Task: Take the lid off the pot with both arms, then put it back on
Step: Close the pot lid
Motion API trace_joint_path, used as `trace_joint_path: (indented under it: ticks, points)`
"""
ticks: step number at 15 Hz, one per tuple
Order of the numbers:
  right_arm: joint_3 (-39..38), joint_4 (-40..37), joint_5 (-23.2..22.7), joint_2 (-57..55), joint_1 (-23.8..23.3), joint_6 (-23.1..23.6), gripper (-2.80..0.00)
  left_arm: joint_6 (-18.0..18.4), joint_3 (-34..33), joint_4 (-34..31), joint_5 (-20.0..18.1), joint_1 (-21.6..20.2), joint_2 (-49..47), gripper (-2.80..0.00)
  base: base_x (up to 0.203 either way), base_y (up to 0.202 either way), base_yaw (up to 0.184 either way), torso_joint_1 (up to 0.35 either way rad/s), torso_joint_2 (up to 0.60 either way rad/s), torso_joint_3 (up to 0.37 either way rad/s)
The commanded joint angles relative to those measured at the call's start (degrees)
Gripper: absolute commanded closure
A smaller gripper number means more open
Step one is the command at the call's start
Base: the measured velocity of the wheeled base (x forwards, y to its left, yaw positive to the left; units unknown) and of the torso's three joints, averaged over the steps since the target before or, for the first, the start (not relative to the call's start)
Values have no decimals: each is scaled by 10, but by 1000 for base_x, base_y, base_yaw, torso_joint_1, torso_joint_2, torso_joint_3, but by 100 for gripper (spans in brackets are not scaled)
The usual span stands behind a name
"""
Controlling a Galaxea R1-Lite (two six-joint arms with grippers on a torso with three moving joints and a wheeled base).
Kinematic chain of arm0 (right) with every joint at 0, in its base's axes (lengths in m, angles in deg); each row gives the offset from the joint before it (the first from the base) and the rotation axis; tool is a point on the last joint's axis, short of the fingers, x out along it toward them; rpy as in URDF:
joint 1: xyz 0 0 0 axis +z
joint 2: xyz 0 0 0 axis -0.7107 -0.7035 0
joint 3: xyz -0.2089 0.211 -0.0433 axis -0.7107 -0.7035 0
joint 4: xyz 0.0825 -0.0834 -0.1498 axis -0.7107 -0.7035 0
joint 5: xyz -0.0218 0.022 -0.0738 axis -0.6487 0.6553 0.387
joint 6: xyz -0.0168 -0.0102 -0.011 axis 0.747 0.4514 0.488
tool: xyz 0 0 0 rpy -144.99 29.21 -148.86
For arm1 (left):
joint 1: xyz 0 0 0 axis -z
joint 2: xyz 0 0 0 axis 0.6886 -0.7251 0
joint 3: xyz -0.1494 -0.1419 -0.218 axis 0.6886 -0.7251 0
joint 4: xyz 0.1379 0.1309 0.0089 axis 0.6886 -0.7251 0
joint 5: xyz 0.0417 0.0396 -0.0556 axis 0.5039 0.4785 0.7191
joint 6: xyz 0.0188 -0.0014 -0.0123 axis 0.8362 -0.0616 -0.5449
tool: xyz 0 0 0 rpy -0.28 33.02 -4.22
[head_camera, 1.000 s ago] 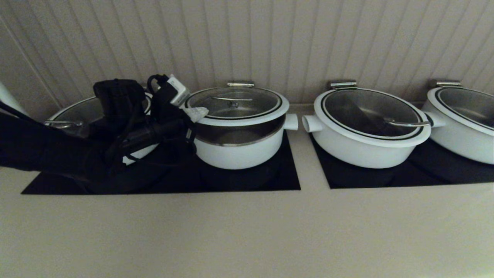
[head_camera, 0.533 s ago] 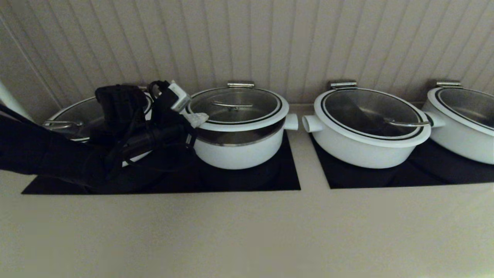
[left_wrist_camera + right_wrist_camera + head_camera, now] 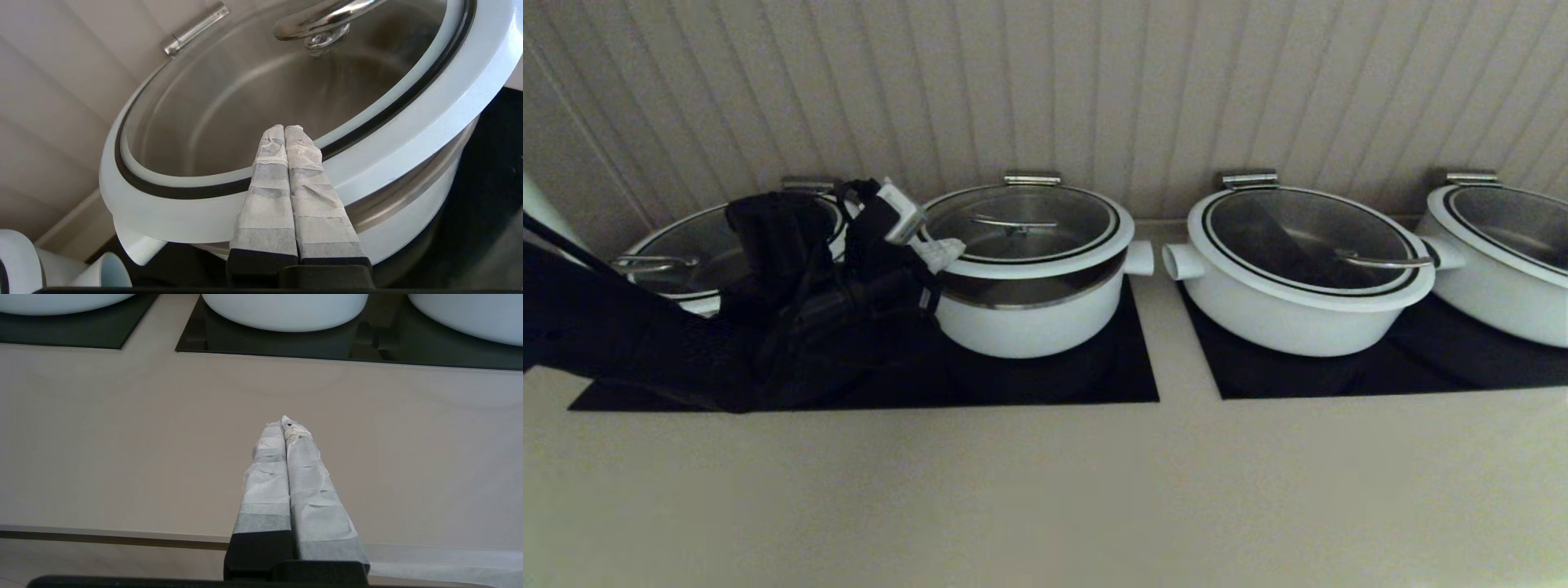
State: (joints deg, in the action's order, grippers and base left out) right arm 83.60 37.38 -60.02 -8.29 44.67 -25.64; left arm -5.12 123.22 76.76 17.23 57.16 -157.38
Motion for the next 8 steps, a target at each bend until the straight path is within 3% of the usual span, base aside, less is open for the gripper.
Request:
trace_joint_path:
  ticks: [1, 8]
  points:
    - [0, 0, 0, -1, 0, 0, 0, 1, -18, 9, -1, 0, -11, 0, 0, 0, 0, 0, 0, 0]
    - [0, 0, 0, -1, 0, 0, 0, 5, -23, 10, -1, 0, -25, 0, 0, 0, 0, 0, 0, 0]
